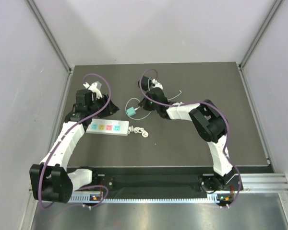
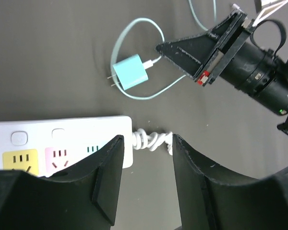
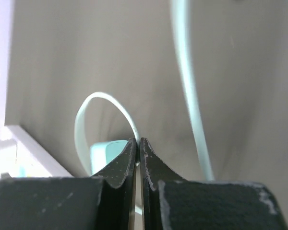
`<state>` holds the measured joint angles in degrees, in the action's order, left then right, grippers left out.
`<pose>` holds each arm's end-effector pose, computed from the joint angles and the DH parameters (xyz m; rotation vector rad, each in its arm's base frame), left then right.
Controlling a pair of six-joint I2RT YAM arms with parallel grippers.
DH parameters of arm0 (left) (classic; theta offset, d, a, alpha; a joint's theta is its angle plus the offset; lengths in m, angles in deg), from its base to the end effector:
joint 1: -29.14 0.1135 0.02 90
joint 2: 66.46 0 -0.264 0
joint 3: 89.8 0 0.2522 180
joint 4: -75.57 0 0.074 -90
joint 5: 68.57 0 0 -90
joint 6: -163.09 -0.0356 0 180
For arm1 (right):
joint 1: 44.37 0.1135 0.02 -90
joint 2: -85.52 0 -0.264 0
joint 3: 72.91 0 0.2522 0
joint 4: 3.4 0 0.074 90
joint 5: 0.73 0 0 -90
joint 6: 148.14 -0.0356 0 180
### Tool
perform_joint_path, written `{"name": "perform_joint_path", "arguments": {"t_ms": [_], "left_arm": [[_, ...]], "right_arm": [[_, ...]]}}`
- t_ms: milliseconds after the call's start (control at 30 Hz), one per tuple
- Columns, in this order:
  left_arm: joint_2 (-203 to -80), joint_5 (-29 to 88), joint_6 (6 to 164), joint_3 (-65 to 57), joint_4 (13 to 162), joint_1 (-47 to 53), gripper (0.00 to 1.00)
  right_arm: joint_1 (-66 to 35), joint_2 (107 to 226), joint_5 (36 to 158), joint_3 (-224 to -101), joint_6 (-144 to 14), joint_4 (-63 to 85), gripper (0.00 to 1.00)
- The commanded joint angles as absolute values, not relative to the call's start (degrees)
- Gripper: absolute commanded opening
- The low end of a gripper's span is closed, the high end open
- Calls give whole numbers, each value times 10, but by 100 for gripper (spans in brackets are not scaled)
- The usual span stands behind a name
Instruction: Insert the plug
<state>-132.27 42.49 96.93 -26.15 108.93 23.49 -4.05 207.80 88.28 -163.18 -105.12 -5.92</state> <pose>0.2486 -0.0375 0.2825 -0.1410 2.2233 -0.6892 0.3589 0.3038 0.1491 0.1399 2.2120 0.8785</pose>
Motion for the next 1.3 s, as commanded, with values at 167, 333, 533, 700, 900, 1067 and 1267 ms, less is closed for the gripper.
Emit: {"name": "perform_joint_path", "arguments": {"t_ms": [167,333,533,700,900,1067,1267], "left_arm": [[-1329,444,965,-179,1105,222,49],[-1328,452,956,-150,1117,222,50],[-1340,506,945,-110,1137,221,50],[-1329,574,926,-90,1121,189,50],[-1310,542,905,-100,1101,103,53],[-1302,515,875,-120,1060,41,55],[-1304,431,805,-120,1040,-48,60]], "right_arm": [[-95,1928,1052,-1564,-818,-298,0],[-120,1863,1145,-1561,-767,-325,0],[-126,1788,1217,-1549,-723,-275,0],[-126,1732,1157,-1551,-772,-172,0],[-100,1659,1056,-1518,-874,-39,0],[-90,1632,1014,-1521,-972,90,0],[-61,1583,986,-1500,-1010,102,0]]}}
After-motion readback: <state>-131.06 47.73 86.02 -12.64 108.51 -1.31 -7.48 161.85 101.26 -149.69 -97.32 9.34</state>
